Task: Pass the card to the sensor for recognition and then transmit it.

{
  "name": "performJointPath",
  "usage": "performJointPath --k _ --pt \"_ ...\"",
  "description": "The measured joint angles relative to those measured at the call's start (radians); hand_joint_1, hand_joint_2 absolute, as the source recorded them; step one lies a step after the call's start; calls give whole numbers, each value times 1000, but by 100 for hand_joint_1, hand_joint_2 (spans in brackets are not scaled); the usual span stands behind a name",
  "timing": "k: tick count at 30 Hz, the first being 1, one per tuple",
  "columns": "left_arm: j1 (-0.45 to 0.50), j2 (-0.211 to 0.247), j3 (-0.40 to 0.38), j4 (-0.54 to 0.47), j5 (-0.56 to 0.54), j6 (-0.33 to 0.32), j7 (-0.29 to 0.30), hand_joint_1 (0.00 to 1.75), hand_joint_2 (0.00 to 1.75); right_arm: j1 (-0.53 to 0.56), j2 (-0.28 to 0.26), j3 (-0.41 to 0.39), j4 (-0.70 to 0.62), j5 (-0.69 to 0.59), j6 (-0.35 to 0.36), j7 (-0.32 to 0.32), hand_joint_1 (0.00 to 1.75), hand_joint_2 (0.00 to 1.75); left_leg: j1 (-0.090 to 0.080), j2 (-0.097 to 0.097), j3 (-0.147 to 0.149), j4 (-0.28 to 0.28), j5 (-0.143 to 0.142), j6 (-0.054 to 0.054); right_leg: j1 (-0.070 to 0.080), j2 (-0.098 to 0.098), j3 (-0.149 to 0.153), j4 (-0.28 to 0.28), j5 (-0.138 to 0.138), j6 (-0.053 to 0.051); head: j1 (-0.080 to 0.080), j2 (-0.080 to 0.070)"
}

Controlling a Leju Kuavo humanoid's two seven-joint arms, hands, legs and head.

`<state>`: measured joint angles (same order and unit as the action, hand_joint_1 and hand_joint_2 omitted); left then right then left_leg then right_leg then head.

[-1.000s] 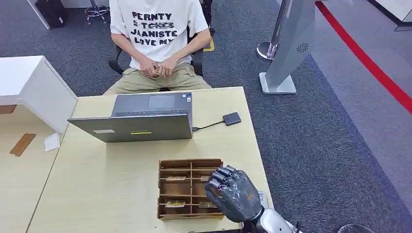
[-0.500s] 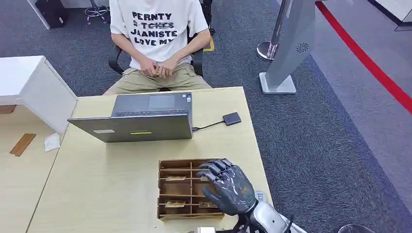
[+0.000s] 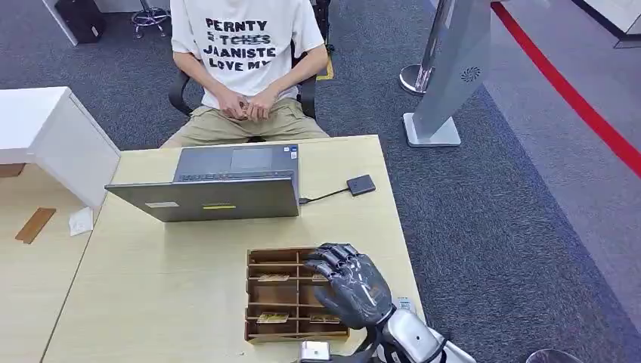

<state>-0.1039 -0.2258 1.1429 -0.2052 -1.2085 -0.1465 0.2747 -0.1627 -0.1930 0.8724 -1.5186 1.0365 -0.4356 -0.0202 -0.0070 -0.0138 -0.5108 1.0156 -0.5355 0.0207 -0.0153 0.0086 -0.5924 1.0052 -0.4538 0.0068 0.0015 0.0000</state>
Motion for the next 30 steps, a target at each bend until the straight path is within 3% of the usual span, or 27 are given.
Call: performJointPath --k 1,10,12,14,20,24,25,27,30 --pt "0 0 0 0 1 0 0 0 0 0 0 -1 2 1 3 1 66 175 0 0 0 0 0 0 0 0 0 0 0 0 0 0" --pt "0 0 0 0 6 1 0 0 0 0 0 -10 9 12 18 11 58 175 0 0 0 0 0 0 0 0 0 0 0 0 0 0" --pt "0 0 0 0 6 1 0 0 0 1 0 -11 13 13 19 17 63 175 0 0 0 0 0 0 0 0 0 0 0 0 0 0" --pt "0 0 0 0 6 1 0 0 0 1 0 -13 17 21 22 19 54 175 0 0 0 0 0 0 0 0 0 0 0 0 0 0" --pt "0 0 0 0 9 1 0 0 0 2 0 -26 27 38 37 31 51 175 0 0 0 0 0 0 0 0 0 0 0 0 0 0" --pt "0 0 0 0 13 1 0 0 0 6 -4 -39 29 52 42 41 58 175 0 0 0 0 0 0 0 0 0 0 0 0 0 0" --pt "0 0 0 0 14 2 0 0 0 7 -5 -41 30 54 42 42 65 175 0 0 0 0 0 0 0 0 0 0 0 0 0 0" --pt "0 0 0 0 14 1 0 0 0 9 -7 -44 32 55 46 43 126 175 0 0 0 0 0 0 0 0 0 0 0 0 0 0" --pt "0 0 0 0 15 1 0 0 0 13 -9 -50 32 58 51 43 157 175 0 0 0 0 0 0 0 0 0 0 0 0 0 0"
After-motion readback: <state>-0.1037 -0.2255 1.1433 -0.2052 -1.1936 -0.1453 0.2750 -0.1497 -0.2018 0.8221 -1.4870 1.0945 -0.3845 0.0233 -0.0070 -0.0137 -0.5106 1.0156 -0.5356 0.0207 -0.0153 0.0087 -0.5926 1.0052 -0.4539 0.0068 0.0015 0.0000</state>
